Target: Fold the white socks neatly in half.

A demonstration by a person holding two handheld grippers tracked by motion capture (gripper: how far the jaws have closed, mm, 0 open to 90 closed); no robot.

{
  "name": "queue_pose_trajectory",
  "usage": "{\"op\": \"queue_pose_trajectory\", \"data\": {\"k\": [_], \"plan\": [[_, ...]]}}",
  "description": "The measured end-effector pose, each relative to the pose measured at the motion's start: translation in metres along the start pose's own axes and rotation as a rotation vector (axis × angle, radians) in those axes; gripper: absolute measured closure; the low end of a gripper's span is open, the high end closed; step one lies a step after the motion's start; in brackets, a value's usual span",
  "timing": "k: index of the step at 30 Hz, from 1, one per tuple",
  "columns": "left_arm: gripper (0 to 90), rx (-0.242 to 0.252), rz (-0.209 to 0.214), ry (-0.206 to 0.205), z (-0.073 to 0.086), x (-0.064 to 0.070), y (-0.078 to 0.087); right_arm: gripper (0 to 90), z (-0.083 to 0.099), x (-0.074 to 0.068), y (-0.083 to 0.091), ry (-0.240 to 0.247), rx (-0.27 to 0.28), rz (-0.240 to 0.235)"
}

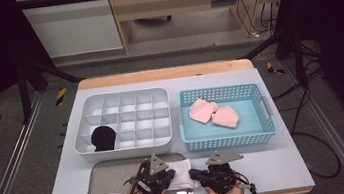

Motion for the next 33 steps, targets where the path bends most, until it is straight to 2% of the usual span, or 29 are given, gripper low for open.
{"op": "queue_pose_trajectory", "data": {"k": [1, 4, 6, 9, 12, 17, 20, 24, 28, 30, 33], "plan": [[87.7, 0.0, 0.0, 0.001, 0.0, 0.0, 0.0, 84.8, -0.001, 0.0, 0.001, -0.002, 0.001, 0.006], [87.8, 0.004, 0.002, -0.001, 0.001, -0.001, 0.0, 69.5, 0.001, 0.0, 0.0, -0.004, -0.01, 0.031], [88.0, 0.007, 0.006, 0.0, 0.002, -0.001, 0.0, 62.1, 0.005, -0.001, 0.0, -0.005, -0.017, 0.022], [88.1, 0.01, 0.011, 0.006, 0.003, -0.002, 0.0, 59.1, 0.009, -0.002, -0.001, -0.011, -0.021, 0.009], [88.3, 0.02, 0.01, 0.006, 0.004, -0.002, 0.0, 60.9, 0.011, -0.001, -0.001, -0.031, -0.021, -0.005], [88.4, 0.025, 0.01, 0.01, 0.005, -0.002, 0.0, 81.2, 0.013, 0.003, -0.003, -0.091, -0.007, -0.083], [88.5, 0.026, 0.009, 0.015, 0.005, -0.002, 0.0, 86.5, 0.01, 0.001, 0.0, -0.056, -0.017, -0.059], [88.6, 0.022, 0.017, 0.035, 0.004, -0.002, 0.0, 87.4, -0.002, -0.001, 0.007, -0.007, 0.027, -0.03], [88.6, 0.028, 0.025, 0.044, 0.003, -0.003, 0.003, 87.4, -0.017, -0.009, 0.009, 0.059, 0.04, -0.04], [87.0, 0.049, 0.048, 0.072, 0.001, -0.006, 0.012, 87.4, -0.023, -0.013, 0.008, 0.091, 0.026, -0.025], [84.2, 0.112, 0.027, 0.09, -0.002, -0.018, 0.037, 87.3, -0.026, -0.013, 0.008, 0.101, 0.011, -0.019]]}}
Point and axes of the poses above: each handheld gripper's, and its own axes: y roughly backward along the jaws, z roughly out of its underside, x roughly to its right, the point moved 1 cm from there along -y, roughly forward along the jaws, and after that the axes turned 13 degrees about y, right-handed, at the moved point
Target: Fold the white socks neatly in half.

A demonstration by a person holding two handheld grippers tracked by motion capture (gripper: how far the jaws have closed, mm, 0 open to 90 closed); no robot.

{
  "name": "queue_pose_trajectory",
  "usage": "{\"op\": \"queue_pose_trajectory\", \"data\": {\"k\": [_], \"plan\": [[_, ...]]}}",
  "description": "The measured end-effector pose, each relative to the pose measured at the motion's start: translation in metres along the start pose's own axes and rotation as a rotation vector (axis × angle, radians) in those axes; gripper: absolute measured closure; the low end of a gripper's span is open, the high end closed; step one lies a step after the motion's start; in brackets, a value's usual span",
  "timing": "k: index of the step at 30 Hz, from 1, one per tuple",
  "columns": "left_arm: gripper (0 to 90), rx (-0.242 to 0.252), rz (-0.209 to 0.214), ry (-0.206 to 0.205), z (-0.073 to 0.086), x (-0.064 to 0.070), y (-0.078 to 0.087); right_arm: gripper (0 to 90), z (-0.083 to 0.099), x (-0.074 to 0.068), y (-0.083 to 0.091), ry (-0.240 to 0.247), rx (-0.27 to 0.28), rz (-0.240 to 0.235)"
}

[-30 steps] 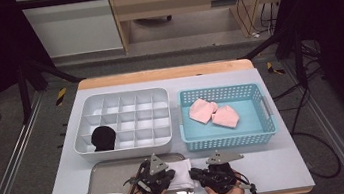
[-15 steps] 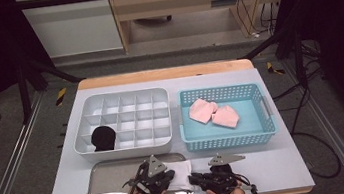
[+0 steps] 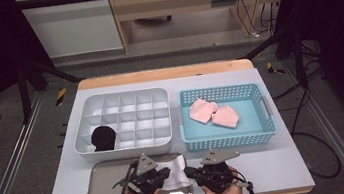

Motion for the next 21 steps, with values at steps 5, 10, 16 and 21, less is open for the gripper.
{"op": "queue_pose_trajectory", "data": {"k": [5, 10, 16, 21], "plan": [[84.1, 0.026, -0.101, 0.058, 0.001, -0.036, 0.029, 87.1, 0.002, 0.003, 0.001, -0.002, -0.019, 0.01], [85.4, -0.065, -0.102, 0.086, 0.018, -0.05, 0.016, 87.0, -0.004, -0.001, -0.001, 0.028, -0.03, 0.017], [88.9, -0.09, -0.095, 0.059, 0.025, -0.042, 0.007, 87.0, -0.021, -0.012, -0.007, 0.094, -0.016, -0.016], [89.0, -0.09, -0.09, 0.062, 0.028, -0.042, 0.007, 87.0, -0.034, -0.023, -0.024, 0.121, -0.004, -0.076]]}}
Point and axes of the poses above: each handheld gripper's, and its own axes: y roughly backward along the jaws, z roughly out of its underside, x roughly to its right, the point moved 1 cm from there along -y, roughly forward along the jaws, and after that the axes turned 13 degrees about y, right-handed, at the moved point
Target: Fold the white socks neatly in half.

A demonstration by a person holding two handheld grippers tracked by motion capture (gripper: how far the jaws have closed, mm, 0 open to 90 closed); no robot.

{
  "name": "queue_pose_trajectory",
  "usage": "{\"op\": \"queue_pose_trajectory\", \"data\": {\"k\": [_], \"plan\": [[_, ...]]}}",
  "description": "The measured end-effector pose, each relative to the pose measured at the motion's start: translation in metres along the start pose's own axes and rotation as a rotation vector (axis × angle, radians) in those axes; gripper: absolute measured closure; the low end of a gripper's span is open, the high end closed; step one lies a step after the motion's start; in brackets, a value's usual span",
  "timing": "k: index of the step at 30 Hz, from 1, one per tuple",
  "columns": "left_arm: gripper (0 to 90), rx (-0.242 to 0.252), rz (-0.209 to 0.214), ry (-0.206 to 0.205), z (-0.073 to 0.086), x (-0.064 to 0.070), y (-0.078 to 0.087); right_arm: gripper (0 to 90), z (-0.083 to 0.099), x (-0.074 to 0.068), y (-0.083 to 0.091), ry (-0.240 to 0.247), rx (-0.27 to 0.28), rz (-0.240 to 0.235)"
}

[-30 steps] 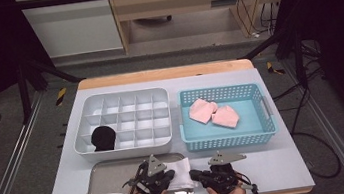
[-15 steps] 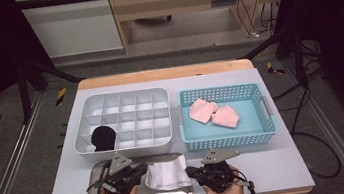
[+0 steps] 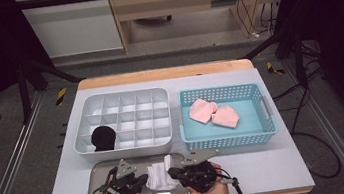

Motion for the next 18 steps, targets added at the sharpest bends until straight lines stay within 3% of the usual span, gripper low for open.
{"op": "queue_pose_trajectory", "data": {"k": [7, 11, 13, 18], "plan": [[89.2, -0.008, 0.019, 0.01, 0.002, -0.004, 0.001, 86.7, -0.008, -0.011, -0.039, 0.022, -0.023, -0.07], [89.1, -0.001, 0.041, 0.051, -0.001, -0.01, 0.002, 85.3, -0.003, -0.014, -0.054, 0.03, -0.035, -0.073], [89.0, 0.03, 0.05, 0.073, -0.007, -0.016, 0.009, 84.9, -0.001, -0.015, -0.057, 0.026, -0.03, -0.076], [86.1, 0.125, 0.077, 0.061, -0.026, -0.019, 0.027, 84.6, 0.002, -0.021, -0.062, 0.054, -0.025, -0.061]]}}
Point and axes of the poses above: each handheld gripper's, and its own axes: y roughly backward along the jaws, z roughly out of its underside, x roughly to its right, the point moved 1 cm from there along -y, roughly forward along the jaws, and after that the axes turned 13 degrees about y, right-handed, at the moved point
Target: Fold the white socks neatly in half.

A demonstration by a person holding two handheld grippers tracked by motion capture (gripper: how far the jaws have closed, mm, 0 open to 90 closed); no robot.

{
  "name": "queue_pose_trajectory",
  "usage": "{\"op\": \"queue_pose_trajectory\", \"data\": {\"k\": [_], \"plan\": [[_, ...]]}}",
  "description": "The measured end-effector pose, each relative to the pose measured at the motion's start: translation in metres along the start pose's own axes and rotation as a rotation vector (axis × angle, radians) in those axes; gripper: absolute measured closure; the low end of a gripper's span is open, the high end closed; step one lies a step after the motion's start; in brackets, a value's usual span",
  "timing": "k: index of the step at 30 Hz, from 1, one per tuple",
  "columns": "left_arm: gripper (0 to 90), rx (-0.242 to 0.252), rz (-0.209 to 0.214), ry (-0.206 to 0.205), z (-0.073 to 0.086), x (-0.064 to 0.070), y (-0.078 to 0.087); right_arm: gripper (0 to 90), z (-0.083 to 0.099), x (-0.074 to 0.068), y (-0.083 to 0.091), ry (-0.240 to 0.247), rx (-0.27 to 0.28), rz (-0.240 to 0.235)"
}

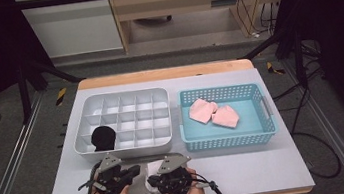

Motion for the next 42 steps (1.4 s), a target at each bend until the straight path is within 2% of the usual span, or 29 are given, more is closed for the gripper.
{"op": "queue_pose_trajectory", "data": {"k": [3, 7, 8, 10, 13, 17, 22, 24, 28, 31, 35, 39, 42], "plan": [[83.0, 0.007, 0.023, -0.038, -0.007, 0.007, 0.0, 84.6, 0.0, 0.0, -0.001, 0.0, -0.001, 0.0], [71.9, -0.016, 0.029, -0.1, -0.014, 0.02, -0.009, 84.7, -0.001, 0.0, -0.001, -0.001, -0.005, -0.007], [69.8, -0.025, 0.026, -0.119, -0.014, 0.024, -0.013, 84.8, -0.001, 0.0, -0.001, -0.004, -0.007, -0.008], [65.6, -0.043, -0.008, -0.149, -0.014, 0.026, -0.019, 84.9, -0.001, 0.0, -0.001, -0.004, -0.007, -0.011], [62.6, -0.08, -0.025, -0.151, -0.011, 0.024, -0.026, 84.9, -0.001, -0.001, 0.0, 0.002, -0.013, -0.017], [62.2, -0.092, -0.015, -0.11, -0.004, 0.015, -0.025, 84.8, 0.0, 0.0, 0.01, 0.013, -0.032, -0.033], [60.1, -0.086, 0.009, -0.078, 0.007, 0.014, -0.017, 82.3, 0.004, 0.006, 0.028, 0.016, -0.058, 0.001], [59.5, -0.082, 0.008, -0.078, 0.013, 0.017, -0.015, 81.4, 0.006, 0.009, 0.033, 0.003, -0.059, 0.012], [56.0, -0.06, 0.001, -0.062, 0.024, 0.02, -0.013, 80.8, 0.008, 0.014, 0.041, -0.034, -0.006, 0.052], [52.5, -0.045, 0.003, -0.039, 0.029, 0.019, -0.012, 81.1, 0.011, 0.018, 0.044, -0.056, -0.007, 0.087], [45.6, -0.052, -0.001, -0.027, 0.033, 0.02, -0.014, 81.8, 0.015, 0.02, 0.047, -0.084, 0.009, 0.099], [36.1, -0.055, -0.007, -0.012, 0.035, 0.018, -0.017, 82.9, 0.02, 0.018, 0.041, -0.075, -0.055, 0.084], [34.7, -0.06, 0.006, -0.02, 0.037, 0.018, -0.02, 83.0, 0.022, 0.018, 0.041, -0.079, -0.061, 0.083]]}}
Point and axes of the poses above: each handheld gripper's, and its own axes: y roughly backward along the jaws, z roughly out of its underside, x roughly to its right, the point moved 1 cm from there along -y, roughly forward along the jaws, and after that the axes turned 13 degrees about y, right-handed, at the moved point
